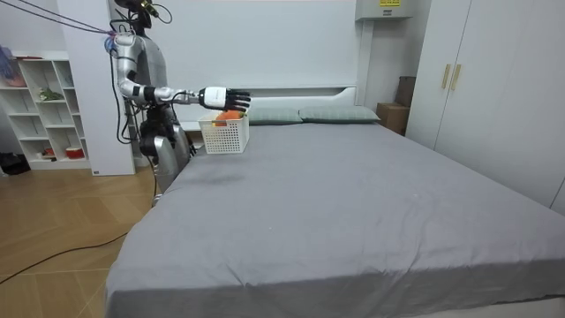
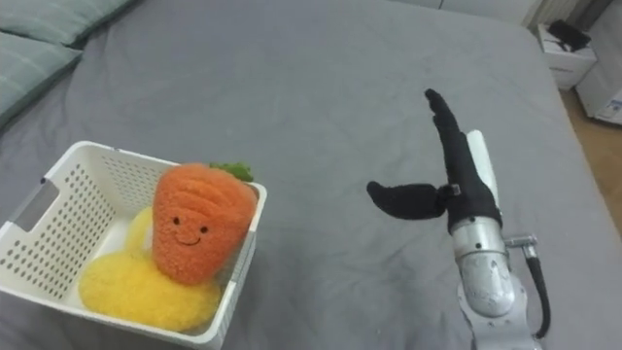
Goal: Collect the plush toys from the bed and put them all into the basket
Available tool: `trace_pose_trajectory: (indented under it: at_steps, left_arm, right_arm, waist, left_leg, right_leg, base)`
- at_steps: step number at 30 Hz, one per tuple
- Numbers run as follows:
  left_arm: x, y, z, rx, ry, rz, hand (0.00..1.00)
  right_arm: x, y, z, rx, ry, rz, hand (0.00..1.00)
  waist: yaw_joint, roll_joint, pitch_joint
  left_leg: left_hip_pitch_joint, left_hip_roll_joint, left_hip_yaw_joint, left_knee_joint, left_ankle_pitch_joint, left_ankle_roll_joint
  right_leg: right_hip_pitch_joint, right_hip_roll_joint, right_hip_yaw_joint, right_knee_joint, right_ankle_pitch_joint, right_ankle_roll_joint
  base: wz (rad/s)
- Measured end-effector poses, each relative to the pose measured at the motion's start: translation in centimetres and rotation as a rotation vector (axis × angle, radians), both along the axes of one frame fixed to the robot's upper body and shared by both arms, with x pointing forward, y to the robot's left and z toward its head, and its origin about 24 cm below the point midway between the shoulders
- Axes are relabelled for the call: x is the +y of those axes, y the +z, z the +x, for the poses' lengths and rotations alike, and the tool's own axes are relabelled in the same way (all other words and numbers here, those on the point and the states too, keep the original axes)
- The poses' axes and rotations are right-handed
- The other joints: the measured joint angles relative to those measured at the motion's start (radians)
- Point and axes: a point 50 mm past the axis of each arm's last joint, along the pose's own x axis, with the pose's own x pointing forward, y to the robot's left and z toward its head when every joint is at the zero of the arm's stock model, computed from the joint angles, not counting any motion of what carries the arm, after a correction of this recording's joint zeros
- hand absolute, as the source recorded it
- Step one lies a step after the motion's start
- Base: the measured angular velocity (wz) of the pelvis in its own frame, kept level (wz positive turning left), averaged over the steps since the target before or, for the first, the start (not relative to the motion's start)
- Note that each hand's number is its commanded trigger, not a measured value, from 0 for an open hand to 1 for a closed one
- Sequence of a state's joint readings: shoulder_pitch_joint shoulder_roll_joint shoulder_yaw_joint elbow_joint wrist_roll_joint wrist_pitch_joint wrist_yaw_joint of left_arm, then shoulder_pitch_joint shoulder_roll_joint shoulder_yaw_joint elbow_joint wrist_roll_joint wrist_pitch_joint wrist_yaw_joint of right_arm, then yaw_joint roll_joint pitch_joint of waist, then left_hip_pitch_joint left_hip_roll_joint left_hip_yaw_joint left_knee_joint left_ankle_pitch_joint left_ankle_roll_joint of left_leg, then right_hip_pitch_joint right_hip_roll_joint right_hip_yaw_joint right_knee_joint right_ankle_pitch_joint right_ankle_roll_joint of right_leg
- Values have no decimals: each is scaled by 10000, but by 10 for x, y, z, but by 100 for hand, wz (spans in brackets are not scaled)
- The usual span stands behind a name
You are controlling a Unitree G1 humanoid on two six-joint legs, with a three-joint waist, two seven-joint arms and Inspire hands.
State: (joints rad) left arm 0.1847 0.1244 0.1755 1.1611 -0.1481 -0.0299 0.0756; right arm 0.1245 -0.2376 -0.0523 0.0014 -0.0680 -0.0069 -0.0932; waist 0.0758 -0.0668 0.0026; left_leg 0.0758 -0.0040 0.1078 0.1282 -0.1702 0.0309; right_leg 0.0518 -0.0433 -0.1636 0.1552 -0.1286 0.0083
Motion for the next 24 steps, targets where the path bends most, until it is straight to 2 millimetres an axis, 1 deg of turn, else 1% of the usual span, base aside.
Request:
trace_pose_trajectory:
  at_steps: [1,2,3,5,7,9,11,13,15,16,17,18,19,20,21,22,24]
  left_arm:
    - [0,0,-2,27,43,48,0]
    - [2,0,-4,51,148,145,0]
    - [3,1,-7,118,295,248,0]
    - [4,1,-8,123,388,322,0]
    - [4,1,-11,170,431,331,0]
    - [4,1,-10,60,424,371,0]
    - [4,1,-10,64,441,373,0]
    - [5,2,-9,45,457,491,0]
    - [5,2,-7,7,439,575,0]
    - [5,2,-6,-6,390,571,0]
    - [4,2,-6,-23,388,555,0]
    - [4,2,-7,-5,424,540,0]
    - [4,2,-6,-13,425,529,0]
    - [3,1,-9,55,453,500,0]
    - [2,1,-11,87,468,476,0]
    - [1,1,-11,91,471,465,0]
    - [0,0,-15,184,573,432,0]
  right_arm:
    - [-3,-1,-2,4,-178,195,0]
    - [-8,-2,-4,-47,-560,539,0]
    - [-14,-4,-5,-138,-946,992,0]
    - [-25,-9,-8,-113,-1649,1646,0]
    - [-31,-12,-11,-148,-2104,2191,0]
    - [-40,-16,-15,-249,-2742,3121,0]
    - [-45,-20,-18,-292,-3287,3635,0]
    - [-51,-30,-23,-166,-3925,4330,0]
    - [-58,-51,-33,502,-4838,5026,0]
    - [-59,-57,-36,713,-5061,5146,0]
    - [-61,-69,-43,1154,-5516,5415,0]
    - [-63,-80,-51,1580,-5976,5615,0]
    - [-63,-86,-56,1789,-6235,5734,0]
    - [-65,-97,-66,2135,-6805,5993,0]
    - [-67,-107,-77,2474,-7472,6312,0]
    - [-68,-113,-82,2651,-7811,6432,0]
    - [-70,-129,-101,3312,-8797,6714,0]
  waist:
    - [-49,15,-8]
    - [-183,28,-15]
    - [-259,21,-10]
    - [-306,-23,-17]
    - [-432,-52,-4]
    - [-634,-84,-4]
    - [-733,-77,0]
    - [-746,-60,-9]
    - [-798,-54,-12]
    - [-816,-41,-5]
    - [-834,-26,-9]
    - [-852,13,-4]
    - [-906,67,8]
    - [-1000,99,-20]
    - [-1046,171,-13]
    - [-1073,196,-13]
    - [-1255,251,-34]
  left_leg:
    - [2,3,3,-5,-4,-1]
    - [16,14,16,-13,-9,-8]
    - [44,73,30,-13,-28,-24]
    - [66,72,59,9,-55,-47]
    - [60,79,67,29,-62,-57]
    - [18,85,95,67,-82,-73]
    - [26,88,174,64,-87,-73]
    - [80,112,280,63,-106,-81]
    - [104,118,317,47,-112,-85]
    - [113,118,323,44,-114,-84]
    - [157,128,369,15,-129,-83]
    - [198,155,448,4,-169,-87]
    - [200,163,459,13,-197,-88]
    - [207,167,459,19,-228,-86]
    - [205,167,460,30,-248,-83]
    - [201,164,452,32,-249,-82]
    - [218,157,458,29,-250,-82]
  right_leg:
    - [3,2,-3,2,0,0]
    - [5,11,2,5,-1,0]
    - [12,35,58,16,-1,-1]
    - [12,84,200,23,0,-5]
    - [14,103,254,12,-1,-9]
    - [2,115,252,-37,-5,-20]
    - [-15,118,271,-49,-22,-25]
    - [-5,141,354,-53,-21,-28]
    - [-9,149,393,-45,-19,-29]
    - [-8,150,410,-40,-19,-30]
    - [-3,164,485,-35,-19,-30]
    - [7,188,518,-36,-19,-29]
    - [16,197,525,-38,-19,-29]
    - [22,201,527,-39,-22,-27]
    - [20,201,540,-41,-25,-25]
    - [18,199,544,-42,-27,-22]
    - [38,193,544,-39,-55,-15]
  base:
    - [-9]
    - [-6]
    - [-8]
    - [-11]
    - [-3]
    - [0]
    - [-8]
    - [-13]
    - [-5]
    - [-7]
    - [-14]
    - [-15]
    - [-11]
    - [-6]
    - [-4]
    - [0]
    - [0]
